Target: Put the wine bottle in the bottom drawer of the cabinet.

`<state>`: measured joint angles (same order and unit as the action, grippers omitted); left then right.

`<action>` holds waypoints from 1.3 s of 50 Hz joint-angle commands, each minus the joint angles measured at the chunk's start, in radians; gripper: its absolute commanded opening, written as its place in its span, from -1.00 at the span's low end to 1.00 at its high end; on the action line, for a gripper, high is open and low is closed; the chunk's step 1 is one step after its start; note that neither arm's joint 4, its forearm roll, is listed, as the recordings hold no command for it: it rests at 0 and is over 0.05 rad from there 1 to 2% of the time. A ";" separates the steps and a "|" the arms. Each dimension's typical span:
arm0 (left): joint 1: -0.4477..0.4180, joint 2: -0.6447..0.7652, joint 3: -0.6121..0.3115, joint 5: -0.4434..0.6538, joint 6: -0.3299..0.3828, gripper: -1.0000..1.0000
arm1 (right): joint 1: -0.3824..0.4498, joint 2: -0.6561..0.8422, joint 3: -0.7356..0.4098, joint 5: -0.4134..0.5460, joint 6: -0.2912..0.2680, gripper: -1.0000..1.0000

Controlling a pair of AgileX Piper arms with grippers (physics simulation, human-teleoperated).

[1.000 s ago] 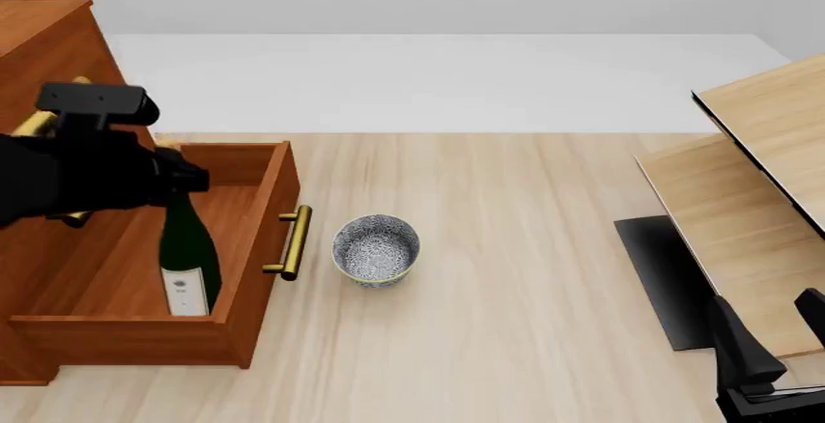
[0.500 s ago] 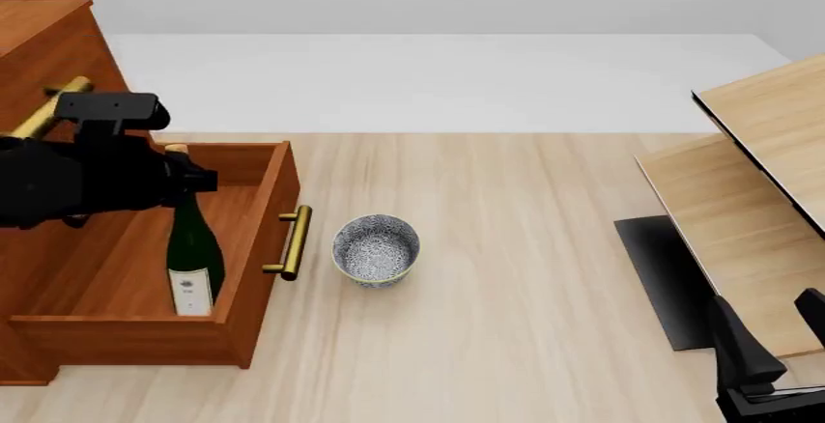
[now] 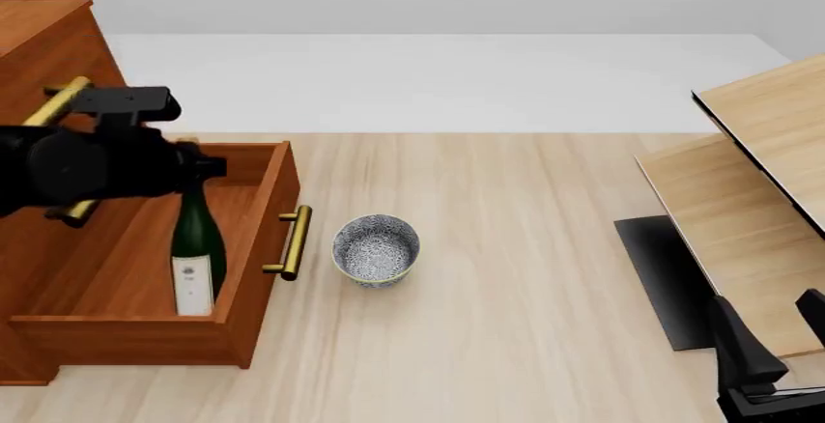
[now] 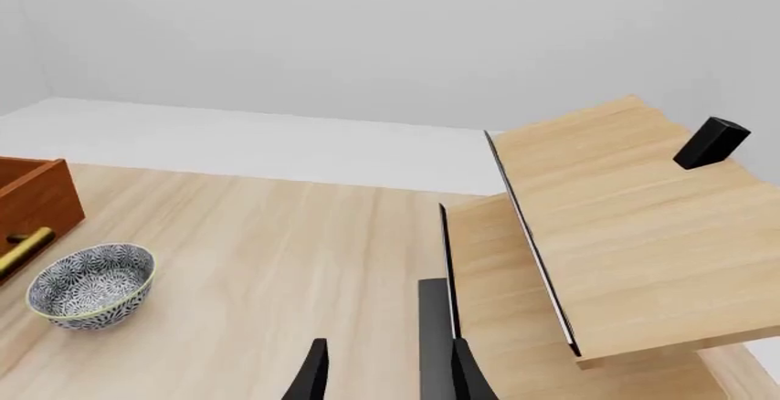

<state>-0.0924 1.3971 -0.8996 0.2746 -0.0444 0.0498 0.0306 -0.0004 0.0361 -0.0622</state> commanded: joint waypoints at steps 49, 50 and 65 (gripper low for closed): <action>0.044 0.323 -0.072 -0.135 0.027 -1.00 | -0.006 -0.011 0.000 0.011 0.001 1.00; 0.044 0.324 -0.071 -0.137 0.028 -1.00 | -0.006 -0.012 0.000 0.012 0.001 1.00; 0.037 0.344 -0.038 -0.171 0.031 -1.00 | -0.009 -0.014 0.000 0.015 0.003 1.00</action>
<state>-0.0492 1.6958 -1.0153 0.1093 -0.0180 0.0422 0.0185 -0.0005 0.0482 -0.0594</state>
